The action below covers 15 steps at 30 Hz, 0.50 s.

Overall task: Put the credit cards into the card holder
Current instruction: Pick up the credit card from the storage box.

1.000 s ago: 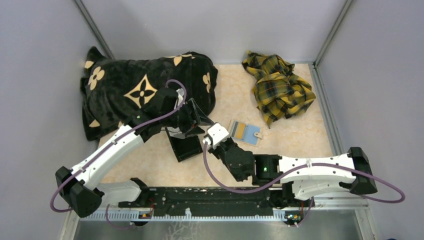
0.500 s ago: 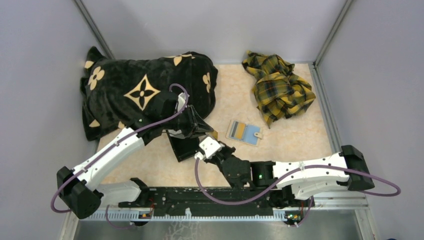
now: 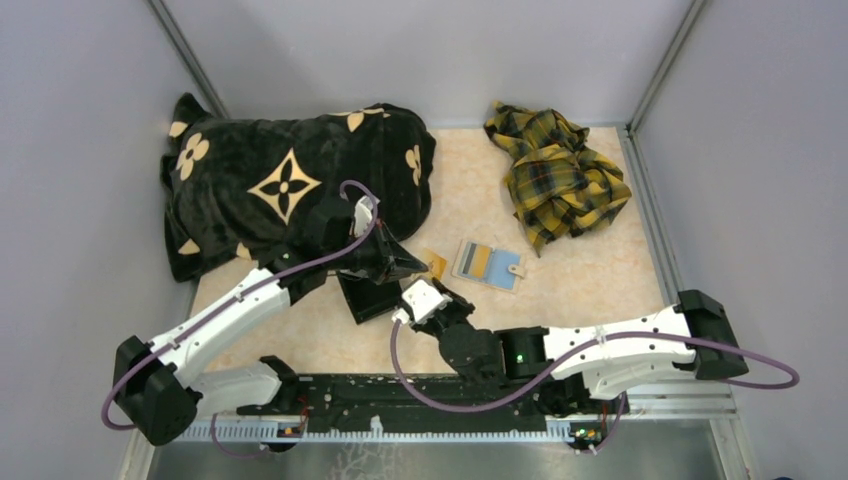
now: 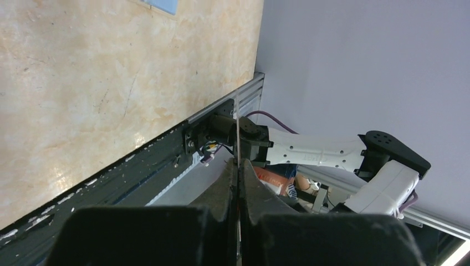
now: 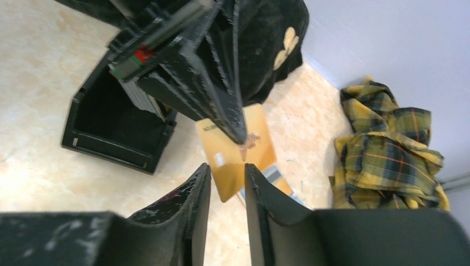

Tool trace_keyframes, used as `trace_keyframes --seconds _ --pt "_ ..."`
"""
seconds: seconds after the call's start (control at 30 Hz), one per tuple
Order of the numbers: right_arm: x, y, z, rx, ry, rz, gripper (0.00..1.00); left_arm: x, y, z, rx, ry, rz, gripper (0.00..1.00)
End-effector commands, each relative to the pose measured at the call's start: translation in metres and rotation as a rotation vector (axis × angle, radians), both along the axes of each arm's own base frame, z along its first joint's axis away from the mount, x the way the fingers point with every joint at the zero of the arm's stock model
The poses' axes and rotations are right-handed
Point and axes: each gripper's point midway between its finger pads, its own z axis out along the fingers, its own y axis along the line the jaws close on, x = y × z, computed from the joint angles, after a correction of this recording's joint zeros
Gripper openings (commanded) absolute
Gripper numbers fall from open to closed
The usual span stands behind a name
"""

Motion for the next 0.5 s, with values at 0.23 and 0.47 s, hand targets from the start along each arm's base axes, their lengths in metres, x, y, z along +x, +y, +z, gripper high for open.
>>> trace_keyframes --seconds 0.23,0.47 --pt "0.004 -0.075 -0.004 0.378 0.225 -0.296 0.39 0.045 -0.018 -0.009 -0.021 -0.242 0.074 0.0" --pt "0.025 -0.113 -0.02 0.567 0.372 -0.47 0.38 0.062 -0.053 -0.047 0.037 -0.343 -0.019 0.0"
